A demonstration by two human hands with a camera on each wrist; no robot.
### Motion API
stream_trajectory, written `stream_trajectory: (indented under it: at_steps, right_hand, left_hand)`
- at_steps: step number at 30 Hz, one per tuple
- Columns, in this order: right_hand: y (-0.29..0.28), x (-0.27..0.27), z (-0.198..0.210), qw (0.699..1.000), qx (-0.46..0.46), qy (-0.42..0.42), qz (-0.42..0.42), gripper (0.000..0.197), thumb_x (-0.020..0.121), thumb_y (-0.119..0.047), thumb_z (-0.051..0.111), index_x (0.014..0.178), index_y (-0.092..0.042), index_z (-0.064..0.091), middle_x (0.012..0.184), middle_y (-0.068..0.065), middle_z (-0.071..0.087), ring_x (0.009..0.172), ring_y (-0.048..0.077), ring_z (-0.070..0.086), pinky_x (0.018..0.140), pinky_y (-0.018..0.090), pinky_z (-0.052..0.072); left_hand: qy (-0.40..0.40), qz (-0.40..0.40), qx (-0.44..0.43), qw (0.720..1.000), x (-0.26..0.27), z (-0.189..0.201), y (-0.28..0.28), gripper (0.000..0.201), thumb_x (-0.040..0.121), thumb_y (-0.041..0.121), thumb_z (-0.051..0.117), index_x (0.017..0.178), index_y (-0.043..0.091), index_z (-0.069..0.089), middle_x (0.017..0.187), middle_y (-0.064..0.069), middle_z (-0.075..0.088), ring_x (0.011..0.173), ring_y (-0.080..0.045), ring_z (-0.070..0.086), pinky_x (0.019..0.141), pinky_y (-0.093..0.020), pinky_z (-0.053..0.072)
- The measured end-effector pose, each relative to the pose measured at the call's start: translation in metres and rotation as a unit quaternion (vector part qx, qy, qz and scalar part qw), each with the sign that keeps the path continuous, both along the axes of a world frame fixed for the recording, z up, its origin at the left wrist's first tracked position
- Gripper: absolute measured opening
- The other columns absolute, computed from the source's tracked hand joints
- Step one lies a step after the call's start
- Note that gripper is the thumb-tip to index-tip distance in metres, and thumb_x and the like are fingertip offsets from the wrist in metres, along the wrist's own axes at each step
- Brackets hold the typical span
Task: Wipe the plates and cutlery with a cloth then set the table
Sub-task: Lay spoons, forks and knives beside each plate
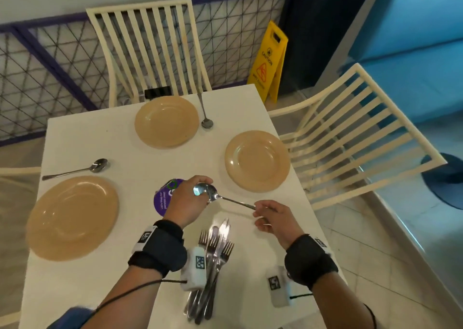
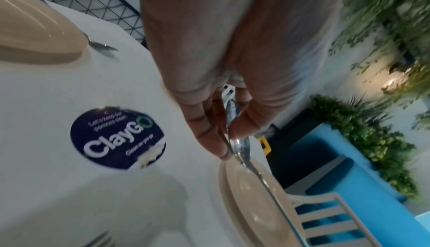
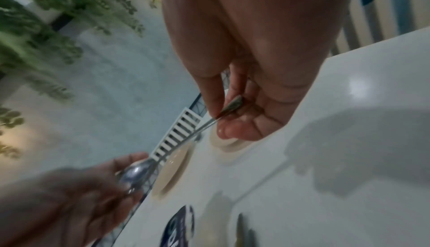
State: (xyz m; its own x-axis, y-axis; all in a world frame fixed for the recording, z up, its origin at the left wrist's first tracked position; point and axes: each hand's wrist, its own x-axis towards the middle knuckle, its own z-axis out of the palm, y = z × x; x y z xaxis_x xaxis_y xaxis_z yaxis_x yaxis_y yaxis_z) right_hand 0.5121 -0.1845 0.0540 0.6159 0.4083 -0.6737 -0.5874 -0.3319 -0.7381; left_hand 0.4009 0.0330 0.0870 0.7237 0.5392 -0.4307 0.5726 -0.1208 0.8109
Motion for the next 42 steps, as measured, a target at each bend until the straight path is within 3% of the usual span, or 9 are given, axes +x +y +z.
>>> stream_trajectory:
  at_steps: [3, 8, 14, 18, 23, 28, 31, 37, 42]
  right_hand:
    - [-0.021, 0.031, -0.017, 0.999, -0.032, 0.003, -0.034, 0.009, 0.093, -0.002, 0.062, 0.102, -0.005, 0.062, 0.081, 0.012, 0.066, 0.059, 0.019, 0.06, 0.058, 0.027, 0.053]
    - [-0.039, 0.068, -0.047, 0.994, -0.081, 0.019, -0.066, 0.017, 0.088, 0.001, 0.069, 0.1, -0.003, 0.058, 0.075, 0.012, 0.067, 0.049, 0.017, 0.06, 0.052, 0.025, 0.055]
    - [-0.044, 0.1, -0.071, 0.981, -0.191, -0.03, -0.028, 0.014, 0.081, -0.015, 0.08, 0.084, -0.011, 0.067, 0.07, 0.009, 0.069, 0.049, 0.015, 0.063, 0.054, 0.025, 0.057]
    - [-0.044, 0.116, -0.079, 0.964, -0.251, -0.082, 0.022, 0.017, 0.076, -0.029, 0.081, 0.085, -0.019, 0.069, 0.086, 0.01, 0.074, 0.074, 0.026, 0.072, 0.075, 0.039, 0.063]
    - [-0.048, 0.134, -0.078, 0.927, -0.311, -0.178, 0.107, 0.021, 0.084, -0.031, 0.075, 0.099, -0.017, 0.071, 0.099, 0.006, 0.07, 0.097, 0.027, 0.063, 0.081, 0.032, 0.051]
    - [-0.051, 0.139, -0.079, 0.906, -0.326, -0.229, 0.141, 0.019, 0.086, -0.027, 0.069, 0.1, -0.015, 0.07, 0.102, 0.008, 0.071, 0.088, 0.024, 0.056, 0.072, 0.027, 0.04]
    - [-0.053, 0.14, -0.082, 0.904, -0.326, -0.236, 0.147, 0.025, 0.084, -0.027, 0.07, 0.106, -0.015, 0.068, 0.107, 0.009, 0.07, 0.102, 0.028, 0.061, 0.077, 0.029, 0.044]
    - [-0.057, 0.14, -0.083, 0.902, -0.324, -0.244, 0.149, 0.026, 0.084, -0.029, 0.07, 0.107, -0.017, 0.067, 0.112, 0.008, 0.066, 0.101, 0.03, 0.061, 0.082, 0.033, 0.045]
    - [-0.064, 0.136, -0.077, 0.9, -0.315, -0.255, 0.16, 0.031, 0.087, -0.034, 0.07, 0.113, -0.019, 0.064, 0.118, 0.006, 0.062, 0.106, 0.027, 0.061, 0.091, 0.037, 0.047]
  left_hand:
    - [0.031, 0.003, -0.007, 0.999, 0.015, -0.022, -0.026, 0.029, 0.085, 0.007, 0.072, 0.105, 0.027, 0.069, 0.106, 0.009, 0.067, 0.101, -0.022, 0.066, 0.091, -0.046, 0.058]
    - [0.108, 0.008, 0.038, 0.993, 0.037, -0.051, -0.061, 0.023, 0.086, 0.012, 0.072, 0.102, 0.028, 0.069, 0.104, 0.001, 0.07, 0.093, -0.018, 0.066, 0.087, -0.036, 0.056]
    - [0.162, 0.028, 0.068, 0.984, 0.056, -0.076, -0.085, 0.028, 0.084, 0.006, 0.067, 0.101, 0.028, 0.072, 0.099, 0.0, 0.073, 0.094, -0.02, 0.067, 0.086, -0.027, 0.052]
    - [0.159, 0.046, 0.058, 0.985, 0.067, -0.087, -0.097, 0.025, 0.082, 0.008, 0.068, 0.099, 0.026, 0.074, 0.098, -0.001, 0.074, 0.093, -0.021, 0.068, 0.091, -0.031, 0.053]
    - [0.159, 0.089, 0.071, 0.981, 0.077, -0.103, -0.109, 0.021, 0.082, 0.011, 0.069, 0.094, 0.028, 0.073, 0.095, 0.001, 0.076, 0.094, -0.021, 0.07, 0.091, -0.034, 0.055]
    - [0.163, 0.107, 0.082, 0.977, 0.083, -0.108, -0.116, 0.022, 0.085, 0.01, 0.066, 0.1, 0.025, 0.075, 0.098, 0.0, 0.076, 0.094, -0.023, 0.067, 0.091, -0.034, 0.054]
    - [0.163, 0.105, 0.085, 0.977, 0.084, -0.112, -0.116, 0.02, 0.084, 0.014, 0.073, 0.098, 0.029, 0.074, 0.097, 0.003, 0.076, 0.093, -0.02, 0.069, 0.088, -0.03, 0.053]
    - [0.155, 0.102, 0.074, 0.98, 0.086, -0.11, -0.118, 0.023, 0.087, 0.013, 0.063, 0.1, 0.027, 0.075, 0.099, 0.0, 0.075, 0.094, -0.022, 0.069, 0.091, -0.033, 0.054]
    - [0.109, 0.134, 0.041, 0.984, 0.072, -0.098, -0.117, 0.022, 0.085, 0.029, 0.066, 0.106, 0.029, 0.072, 0.097, 0.006, 0.074, 0.092, -0.019, 0.071, 0.091, -0.033, 0.055]
